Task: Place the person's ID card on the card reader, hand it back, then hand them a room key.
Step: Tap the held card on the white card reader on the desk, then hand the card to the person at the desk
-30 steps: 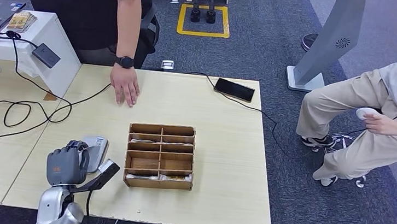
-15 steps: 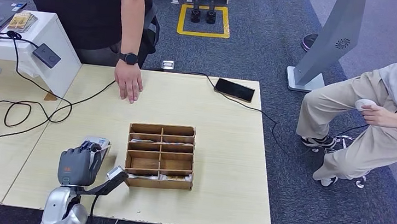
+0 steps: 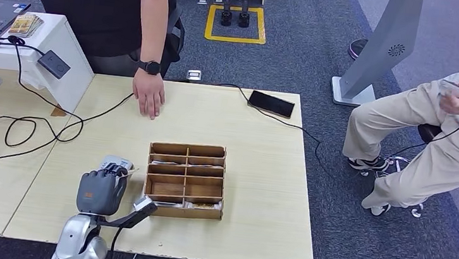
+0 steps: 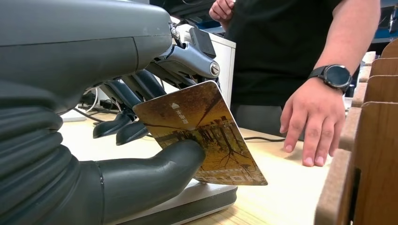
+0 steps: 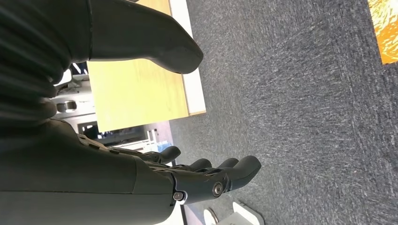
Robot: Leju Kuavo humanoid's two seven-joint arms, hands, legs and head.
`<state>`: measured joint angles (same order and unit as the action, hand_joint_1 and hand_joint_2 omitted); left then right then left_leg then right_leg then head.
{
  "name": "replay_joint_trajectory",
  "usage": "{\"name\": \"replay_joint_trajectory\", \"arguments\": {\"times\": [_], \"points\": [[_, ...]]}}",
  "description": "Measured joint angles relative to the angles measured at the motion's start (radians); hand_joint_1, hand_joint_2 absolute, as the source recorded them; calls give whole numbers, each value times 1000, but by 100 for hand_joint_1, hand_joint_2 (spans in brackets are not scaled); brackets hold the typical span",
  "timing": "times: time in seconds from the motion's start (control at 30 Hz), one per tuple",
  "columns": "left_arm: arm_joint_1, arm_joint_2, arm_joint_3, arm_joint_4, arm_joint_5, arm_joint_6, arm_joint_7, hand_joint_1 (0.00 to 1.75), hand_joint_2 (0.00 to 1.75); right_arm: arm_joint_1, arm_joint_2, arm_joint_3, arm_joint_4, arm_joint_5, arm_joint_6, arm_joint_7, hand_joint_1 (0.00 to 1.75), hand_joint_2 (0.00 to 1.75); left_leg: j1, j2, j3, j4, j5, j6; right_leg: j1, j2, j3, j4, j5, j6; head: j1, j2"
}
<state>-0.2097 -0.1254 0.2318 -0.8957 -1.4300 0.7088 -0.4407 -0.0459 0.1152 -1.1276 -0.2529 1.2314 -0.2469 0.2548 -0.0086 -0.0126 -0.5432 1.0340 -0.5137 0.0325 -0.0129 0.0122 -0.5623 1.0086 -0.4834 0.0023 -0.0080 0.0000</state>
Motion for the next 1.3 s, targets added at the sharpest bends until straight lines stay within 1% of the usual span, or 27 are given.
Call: {"name": "replay_joint_trajectory", "arguments": {"times": [0.1, 0.2, 0.3, 0.33, 0.37, 0.43, 0.5, 0.6, 0.67, 0.73, 0.83, 1.03, 1.13, 1.17, 1.27, 1.3], "points": [[1, 0, -7, 0, 36, 0, 0, 175, 175, 0, 0, 0, 2, 0, -2, 0, 0, 175, 0, 0, 0, 0, 0, 0, 0, 0, 0, 0, 0, 0, 0, 0], [-6, -9, 6, 3, 134, 0, -47, 175, 175, 0, 0, 0, 2, 1, -6, 6, 0, 175, 0, 0, 0, 0, 0, 0, 0, 0, 0, 0, 0, 0, 0, 0], [-34, -32, 50, 30, 364, -7, -128, 175, 175, 0, 3, -1, 2, 3, -15, 11, 0, 175, 0, 0, 0, 0, 0, 0, 0, 0, 0, 0, 0, 0, 0, 0], [-47, -40, 60, 39, 471, -19, -140, 175, 175, 0, 4, -2, 2, 5, -18, 13, 0, 175, 0, 0, 0, 0, 0, 0, 0, 0, 0, 0, 0, 0, 0, 0], [-59, -47, 59, 40, 593, -41, -134, 175, 175, 0, 6, -3, 1, 8, -21, 15, 0, 175, 0, 0, 0, 0, 1, 0, 0, 0, 0, 0, 0, 0, 0, 0], [-78, -54, 31, 12, 847, -100, -76, 175, 175, 0, 10, -4, 0, 17, -24, 18, 0, 175, 0, 0, 0, 0, 1, 0, 0, 0, -1, 0, 0, 0, 0, 0], [-95, -54, -20, -45, 1063, -164, 3, 175, 175, 1, 15, -4, -1, 28, -29, 19, 0, 175, 0, -1, 0, 1, 1, 0, 0, 0, -1, 0, 0, 0, 0, 0], [-143, -47, -106, -131, 1338, -245, 103, 175, 175, 0, 19, -5, -3, 46, -40, 20, 0, 175, 0, -2, -1, 1, 1, 0, 0, -1, -1, 0, 1, 0, 0, 0], [-187, -36, -163, -169, 1464, -272, 151, 175, 175, 0, 21, -5, -3, 56, -46, 18, 0, 175, 0, -2, -1, 1, 1, 0, 0, -1, -1, 0, 1, 0, 0, 0], [-228, -26, -215, -188, 1539, -283, 179, 175, 175, 1, 21, -5, -3, 64, -51, 18, 0, 175, 0, -2, -1, 1, 1, 0, 0, -1, -1, 0, 1, 0, 0, 0], [-273, -13, -276, -196, 1600, -297, 200, 175, 175, 1, 21, -5, -3, 74, -54, 18, 0, 175, 0, -2, -1, 1, 1, 1, 0, -1, -1, 0, 1, 1, 0, 0], [-354, -1, -357, -175, 1627, -291, 213, 175, 175, 1, 21, -5, -3, 96, -54, 18, 0, 175, 0, -2, -2, 1, 2, 1, 0, -1, -1, 0, 1, 1, 0, 0], [-382, 0, -381, -160, 1627, -282, 217, 175, 175, 0, 21, -5, -2, 99, -54, 18, 0, 175, 0, -2, -1, 1, 1, 1, 0, -1, -1, 0, 1, 1, 0, 0], [-389, 0, -386, -156, 1627, -281, 219, 169, 175, 0, 21, -5, -2, 100, -54, 18, 0, 175, 0, -1, -1, 1, 1, 1, 0, -1, -1, 0, 1, 1, 0, 0], [-408, 0, -399, -139, 1628, -279, 221, 38, 175, 0, 21, -5, -2, 101, -54, 18, 0, 175, 0, -1, -1, 1, 1, 1, 0, -1, -1, 0, 1, 1, 0, 0], [-413, -1, -403, -133, 1629, -278, 220, 0, 175, 0, 21, -5, -2, 101, -54, 18, 0, 175, 0, -1, -1, 1, 1, 1, 0, -1, -1, 0, 1, 1, 0, 0]]}}
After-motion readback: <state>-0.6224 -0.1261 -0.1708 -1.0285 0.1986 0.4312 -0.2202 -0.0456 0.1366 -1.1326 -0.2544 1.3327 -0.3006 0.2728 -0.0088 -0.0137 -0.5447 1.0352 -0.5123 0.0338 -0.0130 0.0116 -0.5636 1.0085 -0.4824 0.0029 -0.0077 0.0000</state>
